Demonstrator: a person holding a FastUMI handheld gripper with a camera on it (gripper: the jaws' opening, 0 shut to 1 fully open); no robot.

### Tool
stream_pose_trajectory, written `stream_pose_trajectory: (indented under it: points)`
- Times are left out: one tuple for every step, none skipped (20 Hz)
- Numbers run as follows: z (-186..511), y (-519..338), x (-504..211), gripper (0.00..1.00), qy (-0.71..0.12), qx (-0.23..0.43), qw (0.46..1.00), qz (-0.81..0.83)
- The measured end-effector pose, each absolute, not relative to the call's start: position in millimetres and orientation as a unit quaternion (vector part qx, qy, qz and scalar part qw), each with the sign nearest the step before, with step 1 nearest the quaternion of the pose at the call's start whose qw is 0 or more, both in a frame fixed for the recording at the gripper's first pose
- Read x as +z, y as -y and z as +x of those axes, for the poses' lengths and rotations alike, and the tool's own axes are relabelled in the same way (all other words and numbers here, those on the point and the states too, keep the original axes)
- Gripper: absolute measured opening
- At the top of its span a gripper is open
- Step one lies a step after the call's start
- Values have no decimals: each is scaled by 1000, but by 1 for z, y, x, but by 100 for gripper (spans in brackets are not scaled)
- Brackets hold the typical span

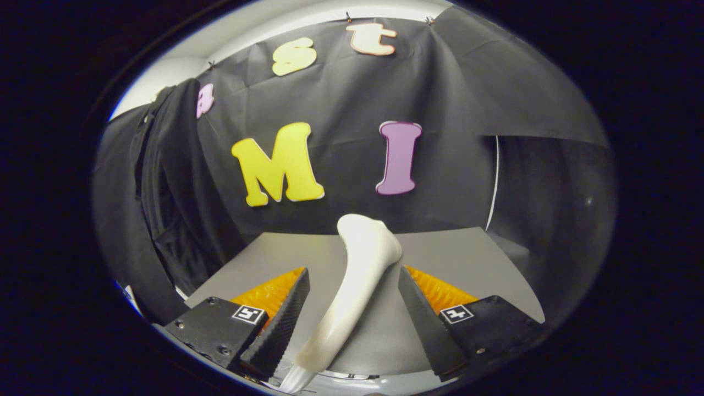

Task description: Iron the clothes twice with a garment steamer, once on the left side and once on the right side.

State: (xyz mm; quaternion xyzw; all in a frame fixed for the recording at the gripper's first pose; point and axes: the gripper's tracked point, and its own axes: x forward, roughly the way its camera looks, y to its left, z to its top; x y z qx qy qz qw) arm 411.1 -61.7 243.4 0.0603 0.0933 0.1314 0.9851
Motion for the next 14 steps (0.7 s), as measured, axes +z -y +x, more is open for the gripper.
stream_pose_trajectory:
  points:
    - [416, 58, 234, 97, -118, 134, 982, 57]
    - [419, 58, 229, 94, -132, 132, 981, 57]
    - [420, 57, 224, 89, -143, 131, 979, 54]
    - [420, 57, 220, 86, -156, 128, 978, 54]
    - [421, 54, 218, 81, -164, 131, 976, 55]
    - [424, 53, 213, 77, -172, 127, 975, 57]
    - [425, 53, 214, 72, -174, 122, 975, 57]
    - [427, 52, 213, 67, -178, 116, 976, 55]
    - [428, 53, 215, 64, -178, 112, 976, 54]
    - [427, 52, 215, 63, -179, 110, 976, 58]
    - [427, 53, 216, 61, -180, 103, 976, 68]
    - [427, 53, 216, 59, -182, 97, 976, 72]
    - [426, 52, 216, 55, -182, 93, 975, 83]
    - [424, 51, 217, 52, -182, 93, 974, 97]
